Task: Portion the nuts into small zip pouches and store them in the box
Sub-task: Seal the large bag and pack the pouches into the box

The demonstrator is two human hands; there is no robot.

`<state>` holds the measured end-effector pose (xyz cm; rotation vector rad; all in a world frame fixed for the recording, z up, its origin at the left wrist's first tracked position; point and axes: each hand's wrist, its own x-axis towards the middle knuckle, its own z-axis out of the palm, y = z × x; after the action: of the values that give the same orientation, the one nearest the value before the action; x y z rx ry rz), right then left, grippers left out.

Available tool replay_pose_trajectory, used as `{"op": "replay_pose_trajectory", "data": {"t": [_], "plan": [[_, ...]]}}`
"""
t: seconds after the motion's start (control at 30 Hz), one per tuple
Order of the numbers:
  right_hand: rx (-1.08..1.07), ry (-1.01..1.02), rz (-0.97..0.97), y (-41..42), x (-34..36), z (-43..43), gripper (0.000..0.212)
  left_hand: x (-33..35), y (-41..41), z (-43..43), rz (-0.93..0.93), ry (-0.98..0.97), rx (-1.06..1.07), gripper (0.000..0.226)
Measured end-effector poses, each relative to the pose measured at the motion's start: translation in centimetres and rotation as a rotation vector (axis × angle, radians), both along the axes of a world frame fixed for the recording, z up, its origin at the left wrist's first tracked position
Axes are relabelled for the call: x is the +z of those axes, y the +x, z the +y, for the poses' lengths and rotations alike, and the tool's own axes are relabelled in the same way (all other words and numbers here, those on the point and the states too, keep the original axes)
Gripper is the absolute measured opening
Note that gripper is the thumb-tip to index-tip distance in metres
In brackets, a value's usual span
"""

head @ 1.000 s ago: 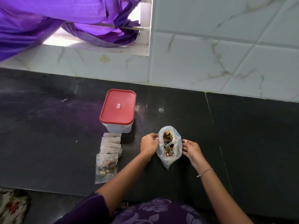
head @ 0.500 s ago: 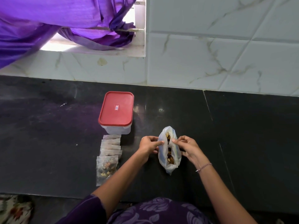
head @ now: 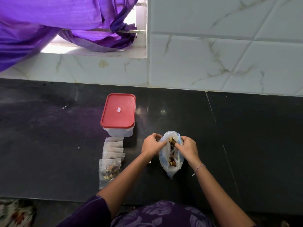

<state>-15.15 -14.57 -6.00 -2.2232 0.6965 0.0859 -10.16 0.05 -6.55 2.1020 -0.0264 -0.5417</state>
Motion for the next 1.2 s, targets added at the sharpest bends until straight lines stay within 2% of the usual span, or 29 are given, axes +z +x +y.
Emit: {"op": "replay_pose_trajectory", "data": {"t": [0.07,0.13,0.2,0.27,0.53,0.6,0.73,0.8,0.87,0.93,1.0,1.03,1.1,1.2], "plan": [[-0.049,0.324,0.061,0.1,0.8,0.2,0.016,0.2,0.2,0.1,0.107,-0.11,0.049,0.037],[-0.106,0.626,0.112,0.2,1.7,0.1,0.022,0.0,0.6,0.4,0.119,-0.122,0.046,0.044],[-0.159,0.826,0.123,0.3,2.4,-0.1,0.023,-0.2,0.8,0.6,0.09,-0.091,-0.011,0.039],[-0.167,0.899,0.099,0.3,2.6,-0.5,0.02,-0.2,1.1,0.8,0.052,-0.079,-0.042,0.036],[-0.085,0.582,0.002,0.8,2.4,-1.1,0.018,0.0,1.1,0.9,-0.142,-0.131,0.066,0.021],[-0.044,0.438,-0.027,1.0,2.3,-1.1,0.014,0.4,1.1,1.0,-0.227,-0.053,0.033,0.018],[-0.005,-0.025,-0.123,1.2,2.1,-0.3,0.013,0.9,1.1,0.6,-0.536,0.219,-0.131,0.017],[-0.002,-0.137,-0.206,1.1,1.7,0.4,0.017,1.0,1.0,0.2,-0.559,0.282,-0.163,0.022],[-0.006,-0.136,-0.245,1.1,1.3,0.8,0.017,1.0,1.1,-0.1,-0.456,0.26,-0.153,0.021],[-0.039,-0.03,-0.203,1.3,1.2,0.6,0.014,1.2,1.6,0.1,-0.168,0.043,-0.13,0.018],[-0.11,0.203,-0.097,1.7,1.1,-0.1,0.011,1.6,2.0,0.6,0.139,-0.182,-0.126,0.025],[-0.143,0.361,-0.041,1.8,1.0,-0.4,0.012,1.6,2.2,0.9,0.189,-0.212,-0.156,0.027],[-0.163,0.632,0.038,1.9,1.0,-1.2,0.017,1.3,2.4,1.5,0.142,-0.202,-0.217,0.023],[-0.106,0.878,0.055,1.6,1.5,-2.3,0.022,1.1,2.6,1.8,0.058,-0.19,-0.241,0.017]]}}
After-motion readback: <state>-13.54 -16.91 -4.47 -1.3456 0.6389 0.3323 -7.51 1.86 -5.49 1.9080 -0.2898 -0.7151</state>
